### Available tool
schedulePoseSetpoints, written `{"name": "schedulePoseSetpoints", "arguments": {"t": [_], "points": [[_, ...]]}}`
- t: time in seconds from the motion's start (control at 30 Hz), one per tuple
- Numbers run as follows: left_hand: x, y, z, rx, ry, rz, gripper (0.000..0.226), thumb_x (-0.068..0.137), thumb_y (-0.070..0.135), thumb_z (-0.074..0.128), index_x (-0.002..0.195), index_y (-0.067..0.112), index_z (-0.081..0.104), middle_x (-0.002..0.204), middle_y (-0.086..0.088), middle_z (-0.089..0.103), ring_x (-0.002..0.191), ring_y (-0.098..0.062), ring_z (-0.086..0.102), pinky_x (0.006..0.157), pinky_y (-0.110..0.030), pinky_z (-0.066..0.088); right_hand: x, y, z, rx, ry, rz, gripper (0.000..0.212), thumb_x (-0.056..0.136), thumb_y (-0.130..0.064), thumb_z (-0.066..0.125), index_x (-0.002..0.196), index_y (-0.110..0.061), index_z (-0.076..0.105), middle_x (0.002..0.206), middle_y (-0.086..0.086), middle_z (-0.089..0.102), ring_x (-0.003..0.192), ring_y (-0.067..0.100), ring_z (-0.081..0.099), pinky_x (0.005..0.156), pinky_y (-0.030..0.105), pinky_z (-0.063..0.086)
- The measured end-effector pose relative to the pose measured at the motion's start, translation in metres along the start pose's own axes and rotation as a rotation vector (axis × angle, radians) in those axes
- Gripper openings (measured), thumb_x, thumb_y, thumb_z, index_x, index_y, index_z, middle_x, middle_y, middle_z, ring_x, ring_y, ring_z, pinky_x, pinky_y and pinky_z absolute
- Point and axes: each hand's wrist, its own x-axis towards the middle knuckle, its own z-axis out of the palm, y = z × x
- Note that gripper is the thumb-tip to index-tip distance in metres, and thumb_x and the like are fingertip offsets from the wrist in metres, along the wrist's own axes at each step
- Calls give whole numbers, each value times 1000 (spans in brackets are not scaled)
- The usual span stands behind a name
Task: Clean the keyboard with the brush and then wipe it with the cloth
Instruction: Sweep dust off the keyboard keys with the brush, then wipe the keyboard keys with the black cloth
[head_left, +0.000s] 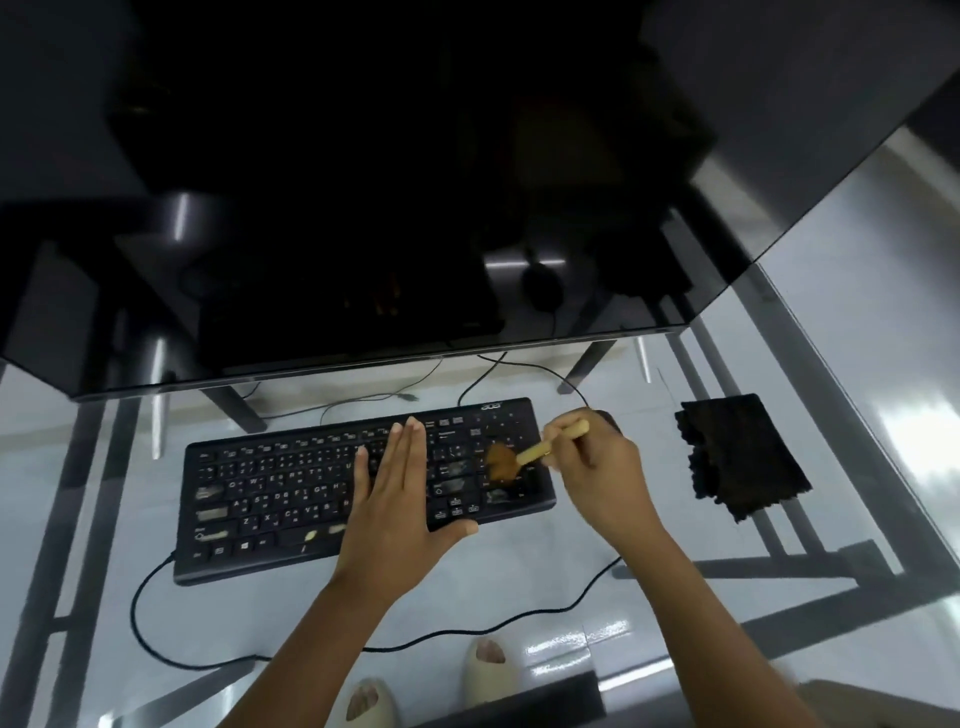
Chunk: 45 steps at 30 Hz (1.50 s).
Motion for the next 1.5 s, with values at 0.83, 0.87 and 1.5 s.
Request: {"name": "schedulePoseSetpoints", "arguments": {"t": [0.83, 0.87, 1.5], "points": [[61, 111, 9, 25, 6, 187, 64, 101, 36, 38, 153, 8, 12, 161, -5, 13, 149, -15, 3, 121, -41, 1, -10, 109, -65, -413, 218, 211, 12, 94, -24, 60, 91, -20, 70, 77, -1, 56, 76, 19, 51, 68, 24, 43], [70, 127, 13, 28, -23, 219, 62, 102, 34, 36, 153, 8, 11, 161, -5, 12, 149, -16, 2, 121, -41, 1, -8, 113, -72, -414, 246, 239, 12, 93, -24, 60, 92, -19, 71, 79, -1, 56, 75, 19, 49, 68, 28, 43], [178, 272, 103, 269, -231, 370, 55, 102, 38, 34, 148, 9, 27, 154, -6, 28, 140, -21, 26, 111, -36, 26, 9, 201, -110, -413, 426, 207, 22, 85, -26, 70, 106, -18, 69, 98, 0, 61, 83, 17, 57, 73, 32, 47]]}}
